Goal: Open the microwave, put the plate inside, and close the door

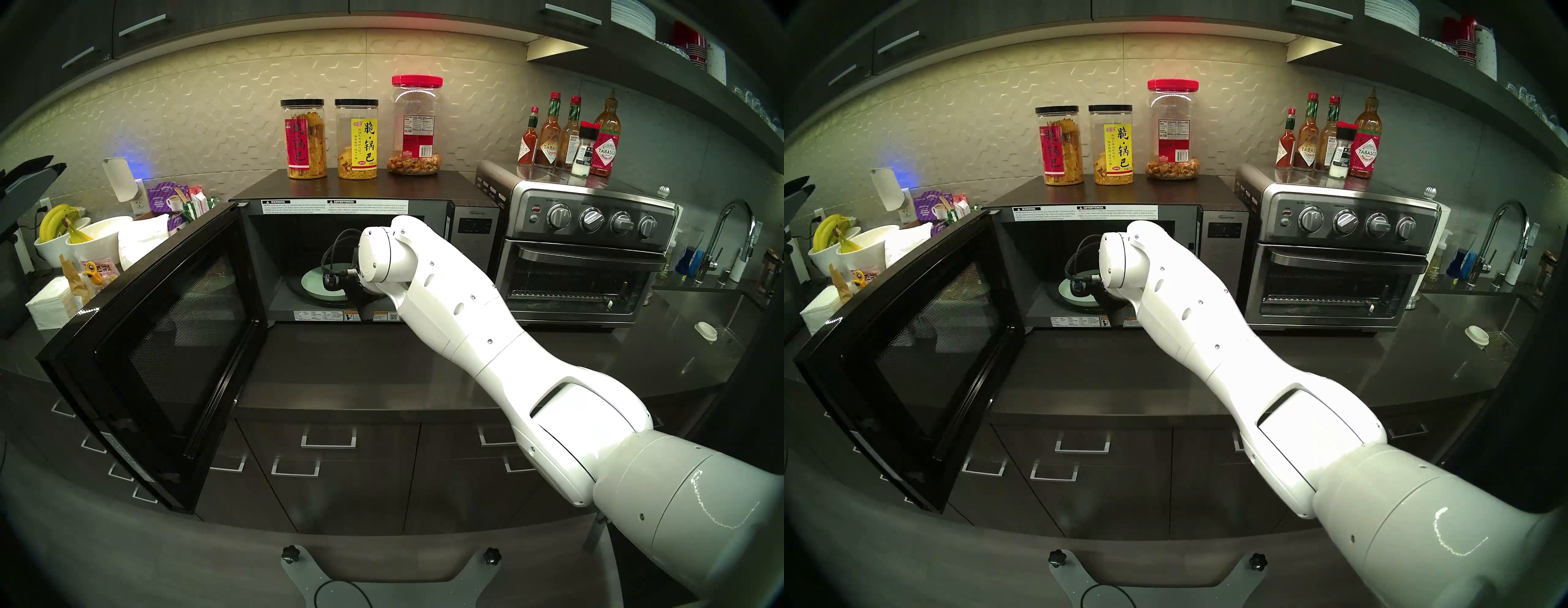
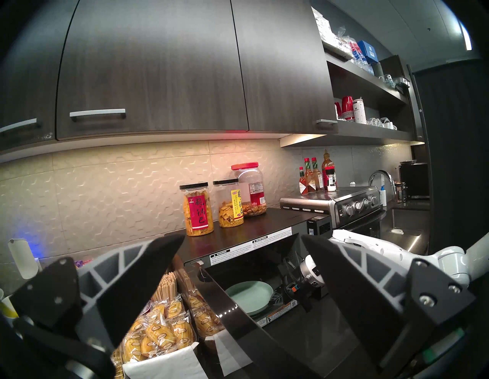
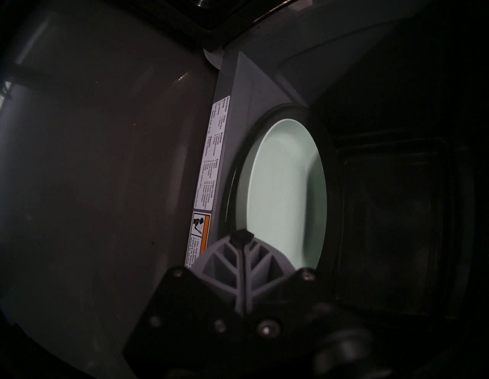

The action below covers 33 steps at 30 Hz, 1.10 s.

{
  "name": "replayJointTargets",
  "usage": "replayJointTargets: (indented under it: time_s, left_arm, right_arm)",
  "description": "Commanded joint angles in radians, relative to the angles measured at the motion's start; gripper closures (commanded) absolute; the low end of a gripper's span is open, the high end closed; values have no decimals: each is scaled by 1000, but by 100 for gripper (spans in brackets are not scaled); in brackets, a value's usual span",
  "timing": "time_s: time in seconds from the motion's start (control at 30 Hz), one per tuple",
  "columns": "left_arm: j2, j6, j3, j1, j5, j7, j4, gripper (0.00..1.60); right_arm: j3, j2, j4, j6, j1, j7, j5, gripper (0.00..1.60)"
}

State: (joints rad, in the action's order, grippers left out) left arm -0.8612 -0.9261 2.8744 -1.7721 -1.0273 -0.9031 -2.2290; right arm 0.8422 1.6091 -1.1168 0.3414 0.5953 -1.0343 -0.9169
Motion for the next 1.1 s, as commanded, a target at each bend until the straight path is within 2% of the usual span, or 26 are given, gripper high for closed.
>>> replayJointTargets:
  time_s: [0.0, 0.2, 0.6, 0.73, 0.77, 0.87, 1.07]
  left_arm:
    - [3, 1, 5, -2, 0, -105, 0, 0]
    - [3, 1, 5, -3, -4, -99, -1, 0]
    - [3, 1, 5, -2, 1, -108, 0, 0]
    - [3, 1, 5, -1, 5, -116, 2, 0]
    - [3, 1, 5, -4, -8, -90, -3, 0]
    - [3, 1, 5, -1, 3, -113, 1, 0]
    - [3, 1, 5, -2, 0, -106, 0, 0]
  right_arm:
    - [7, 26, -2, -1, -24, 10, 3, 160]
    - [10, 29, -5, -4, -20, 6, 1, 160]
    - [27, 17, -71, -15, -17, -39, 18, 160]
    - [24, 16, -88, -14, -13, -55, 17, 160]
    - [24, 16, -90, -13, -11, -57, 17, 160]
    - [19, 19, -96, -10, -7, -66, 14, 160]
    - [13, 23, -95, -4, -2, -73, 8, 160]
